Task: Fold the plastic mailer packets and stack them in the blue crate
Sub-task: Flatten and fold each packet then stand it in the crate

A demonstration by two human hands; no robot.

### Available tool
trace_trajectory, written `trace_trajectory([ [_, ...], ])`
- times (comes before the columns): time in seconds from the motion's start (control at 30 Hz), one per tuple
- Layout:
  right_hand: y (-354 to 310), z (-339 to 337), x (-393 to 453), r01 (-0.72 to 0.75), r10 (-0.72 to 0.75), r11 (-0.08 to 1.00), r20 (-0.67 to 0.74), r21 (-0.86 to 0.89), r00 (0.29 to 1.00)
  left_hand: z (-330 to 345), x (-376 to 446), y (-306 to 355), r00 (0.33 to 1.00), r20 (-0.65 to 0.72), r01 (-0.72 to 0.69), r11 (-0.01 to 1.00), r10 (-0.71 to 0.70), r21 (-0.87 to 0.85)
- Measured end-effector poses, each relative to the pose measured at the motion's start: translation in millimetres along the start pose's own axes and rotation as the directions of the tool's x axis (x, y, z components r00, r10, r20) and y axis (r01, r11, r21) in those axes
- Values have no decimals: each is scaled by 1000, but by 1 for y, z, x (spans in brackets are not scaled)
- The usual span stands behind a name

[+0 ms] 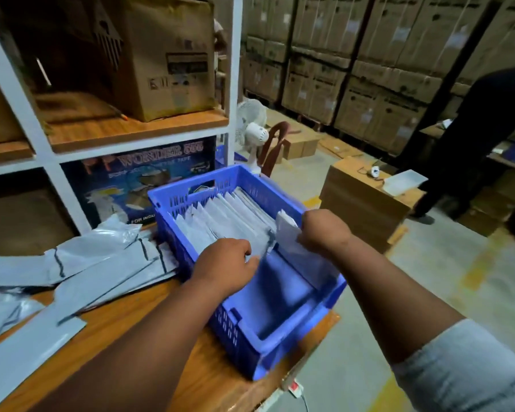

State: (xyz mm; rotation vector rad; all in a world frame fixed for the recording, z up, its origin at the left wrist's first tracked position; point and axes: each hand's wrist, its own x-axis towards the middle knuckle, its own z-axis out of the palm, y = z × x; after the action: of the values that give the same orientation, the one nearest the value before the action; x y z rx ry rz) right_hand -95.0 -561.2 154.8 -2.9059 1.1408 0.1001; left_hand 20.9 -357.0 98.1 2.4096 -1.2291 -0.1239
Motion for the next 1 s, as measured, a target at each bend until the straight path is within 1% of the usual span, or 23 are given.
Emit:
trace_trajectory([
  [0.13,1,25,28,46,-30,993,149,-109,988,11,3,-6,1000,-17,10,1000,-9,28],
  [0.2,-2,32,36,89,-57,985,200,-150,978,13,3,-6,1000,-26,0,999,1,47],
  [0.27,-6,39,33,151,-112,965,183,-216,977,16,3,-7,999,-41,-2,998,4,59],
  [0.33,-7,50,26,212,-181,939,135,-272,974,17,2,-8,999,-37,13,999,-12,50],
  [0.4,-2,60,23,253,-215,916,151,-312,965,16,2,-8,999,-43,16,999,-14,47],
  [0.5,3,65,24,268,-206,899,205,-347,957,16,1,-6,999,-47,21,998,-18,56],
  [0.63,-2,67,23,293,-197,822,240,-488,951,16,0,-7,999,-33,19,998,-17,52],
  [0.7,-3,66,24,297,-188,808,255,-509,948,17,-1,-9,999,-43,1,999,1,46],
  [0.8,-3,60,24,278,-169,827,256,-488,952,18,-2,-11,998,-53,-28,999,30,34],
  [0.87,-9,48,24,269,-184,863,228,-429,956,15,-3,-12,998,-47,-41,999,40,-19],
  [0.93,-21,32,22,277,-239,906,155,-318,959,10,-3,-14,997,-35,-70,996,68,-49],
  [1.0,-42,15,16,336,-327,927,83,-168,942,1,-5,-19,995,-23,-102,994,102,-38],
])
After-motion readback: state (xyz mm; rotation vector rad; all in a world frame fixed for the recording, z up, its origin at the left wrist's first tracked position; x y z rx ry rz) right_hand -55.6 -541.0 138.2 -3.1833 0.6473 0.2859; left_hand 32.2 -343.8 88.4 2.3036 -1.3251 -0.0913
